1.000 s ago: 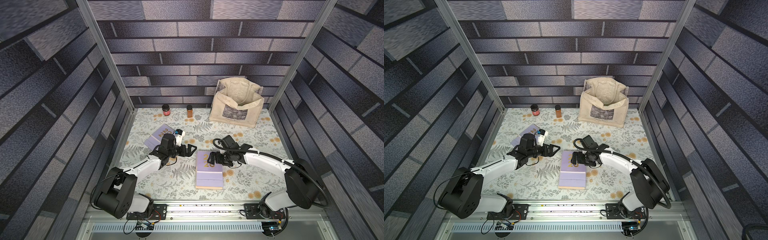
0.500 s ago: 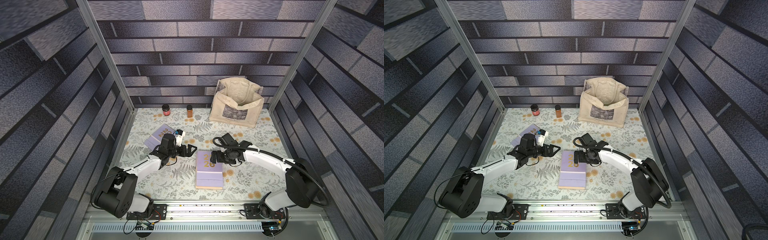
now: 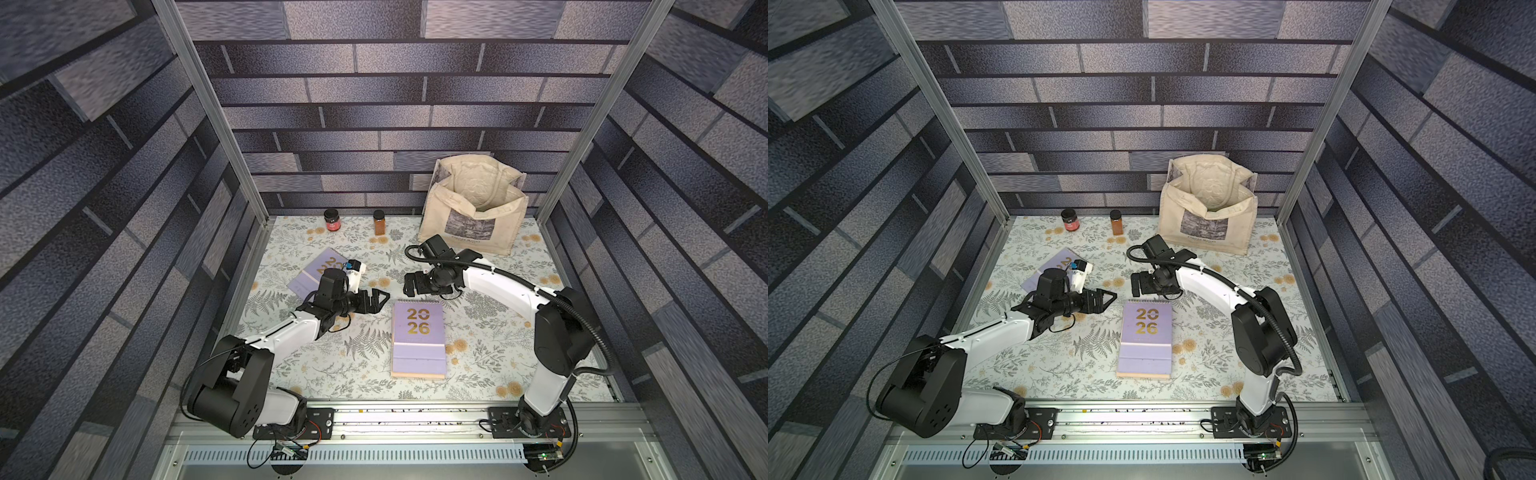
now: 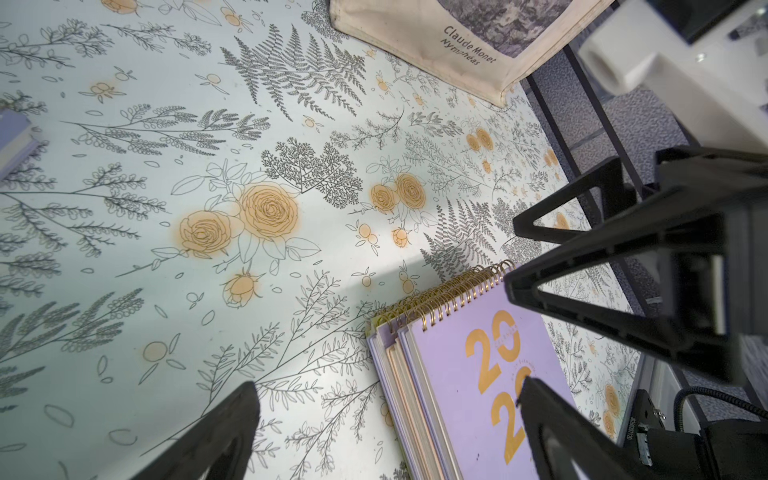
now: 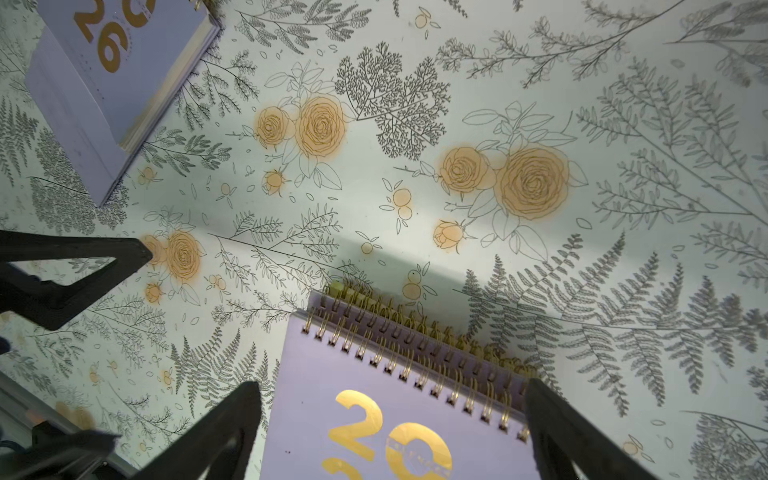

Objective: Stack the calendars
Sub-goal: Adjust the calendar at the calendar.

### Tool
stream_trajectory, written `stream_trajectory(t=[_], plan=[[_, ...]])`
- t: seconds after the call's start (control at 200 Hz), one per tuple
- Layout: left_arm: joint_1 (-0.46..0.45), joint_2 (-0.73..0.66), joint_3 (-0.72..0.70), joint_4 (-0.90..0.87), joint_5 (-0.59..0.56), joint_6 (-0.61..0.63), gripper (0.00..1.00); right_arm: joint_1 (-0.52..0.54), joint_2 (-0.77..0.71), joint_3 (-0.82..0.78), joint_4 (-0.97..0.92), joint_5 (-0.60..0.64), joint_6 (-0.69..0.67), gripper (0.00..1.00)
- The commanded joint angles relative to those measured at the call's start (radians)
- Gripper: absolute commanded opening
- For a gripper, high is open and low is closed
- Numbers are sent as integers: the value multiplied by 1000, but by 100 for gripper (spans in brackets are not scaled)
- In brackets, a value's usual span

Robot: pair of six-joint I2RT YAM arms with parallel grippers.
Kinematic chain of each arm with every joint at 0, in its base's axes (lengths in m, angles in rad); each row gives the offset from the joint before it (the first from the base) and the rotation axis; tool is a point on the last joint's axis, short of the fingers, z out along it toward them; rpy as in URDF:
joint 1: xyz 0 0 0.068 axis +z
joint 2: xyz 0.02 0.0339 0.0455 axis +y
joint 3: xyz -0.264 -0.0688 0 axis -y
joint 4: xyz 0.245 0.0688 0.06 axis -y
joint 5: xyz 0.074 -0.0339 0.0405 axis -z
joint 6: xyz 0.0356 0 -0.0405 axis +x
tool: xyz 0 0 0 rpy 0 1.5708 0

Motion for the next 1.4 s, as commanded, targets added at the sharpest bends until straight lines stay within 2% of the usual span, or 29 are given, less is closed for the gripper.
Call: stream_trajectory(t=[0.0, 0.321, 0.501, 1.107, 1.392], plan=[[12, -38, -11, -14, -9, -3, 100, -5, 41, 54, -41, -31, -29, 100], [25, -38, -12, -20, -14, -5, 100, -5, 138, 143, -24, -33, -42, 100], [37, -44, -19, -26, -17, -5, 100, -3, 177, 139, -9, -65, -33, 100], [50, -46, -33, -18, -6, -6, 100, 26, 133, 3, 39, -103, 7, 100], [51, -50, -36, -18, -3, -6, 100, 33, 117, 13, 39, -105, 5, 100]])
